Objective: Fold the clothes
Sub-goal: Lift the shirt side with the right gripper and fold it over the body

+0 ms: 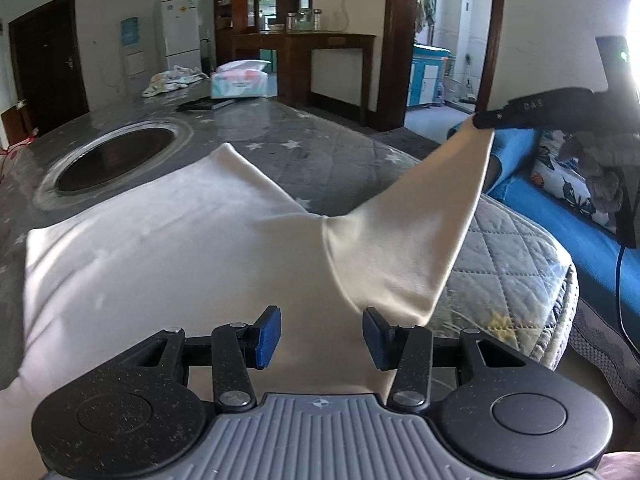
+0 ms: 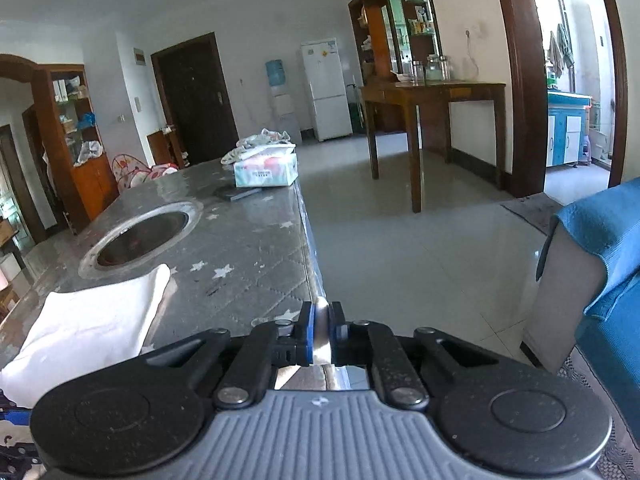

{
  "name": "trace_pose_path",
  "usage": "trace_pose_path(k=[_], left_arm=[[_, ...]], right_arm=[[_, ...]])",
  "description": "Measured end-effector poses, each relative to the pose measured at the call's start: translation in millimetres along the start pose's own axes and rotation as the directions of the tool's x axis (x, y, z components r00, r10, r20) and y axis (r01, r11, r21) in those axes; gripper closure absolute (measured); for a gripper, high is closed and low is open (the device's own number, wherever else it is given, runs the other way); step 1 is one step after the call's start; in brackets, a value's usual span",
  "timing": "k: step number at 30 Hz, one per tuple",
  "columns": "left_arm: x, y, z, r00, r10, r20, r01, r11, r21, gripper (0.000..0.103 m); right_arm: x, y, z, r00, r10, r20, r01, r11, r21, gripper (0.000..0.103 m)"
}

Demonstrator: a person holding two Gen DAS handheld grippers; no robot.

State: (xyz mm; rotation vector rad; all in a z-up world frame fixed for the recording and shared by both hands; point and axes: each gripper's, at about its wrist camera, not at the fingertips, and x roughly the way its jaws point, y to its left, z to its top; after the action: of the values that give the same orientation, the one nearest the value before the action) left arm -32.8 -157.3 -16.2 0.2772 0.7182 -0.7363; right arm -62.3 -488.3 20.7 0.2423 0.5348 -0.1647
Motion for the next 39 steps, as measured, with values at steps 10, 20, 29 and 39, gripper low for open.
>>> trace_pose_path(k=[10,20,29,39], left_arm=[[-5,-5,-1,0.999,-0.027,0.036,0.027,1.0,0.004,0.054],[-56,50,-21,0.991,0.071,0.115,-0.057,0.991,-0.123,0.049],[-87,97,-56,0.978,0.169,0.118,-0.134,0.956,-0.263,0.048],[-87,105,-62,0.982,0.148,0.116,-0.11,0.952,-0.287,0.045]], right_arm=[[-15,25,19,0.999,0.025,0.029,-0.023,0.997,-0.072,0.097],[-34,113,43,0.986,0.166,0.032,-0.151,0.95,-0.274,0.098],[-22,227,30,0.937,0.34,-0.081,-0.341,0.834,-0.433,0.1],[29,210,-16,0.972,0.131,-0.194,-0.209,0.859,-0.468,0.093]])
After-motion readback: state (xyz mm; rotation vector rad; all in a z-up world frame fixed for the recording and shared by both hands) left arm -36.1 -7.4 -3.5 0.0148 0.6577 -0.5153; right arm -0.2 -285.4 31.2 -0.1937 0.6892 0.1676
